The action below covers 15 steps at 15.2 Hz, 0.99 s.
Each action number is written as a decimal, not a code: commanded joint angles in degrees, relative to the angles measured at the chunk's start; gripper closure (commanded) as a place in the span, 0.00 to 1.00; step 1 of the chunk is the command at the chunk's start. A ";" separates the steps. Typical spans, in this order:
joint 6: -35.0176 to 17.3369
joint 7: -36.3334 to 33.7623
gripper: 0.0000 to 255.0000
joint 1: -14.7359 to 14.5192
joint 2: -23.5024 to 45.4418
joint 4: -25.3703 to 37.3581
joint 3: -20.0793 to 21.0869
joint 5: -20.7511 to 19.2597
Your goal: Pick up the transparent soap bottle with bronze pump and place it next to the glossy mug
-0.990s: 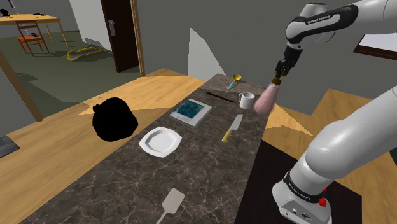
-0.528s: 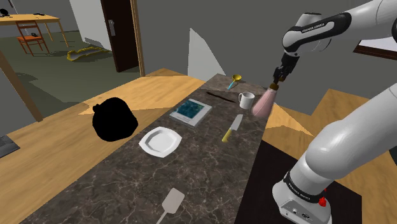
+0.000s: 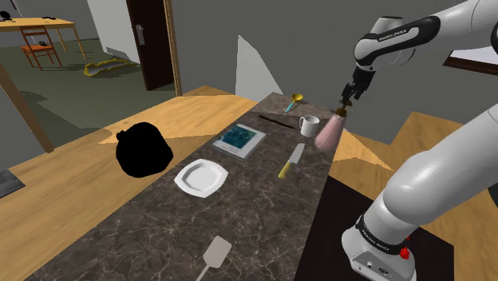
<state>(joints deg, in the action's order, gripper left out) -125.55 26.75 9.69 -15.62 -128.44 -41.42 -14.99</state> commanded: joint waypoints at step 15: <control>7.70 -1.22 0.00 0.49 -3.82 4.13 2.55 -1.30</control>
<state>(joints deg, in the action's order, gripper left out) -117.87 25.54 10.17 -19.44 -124.32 -38.88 -16.28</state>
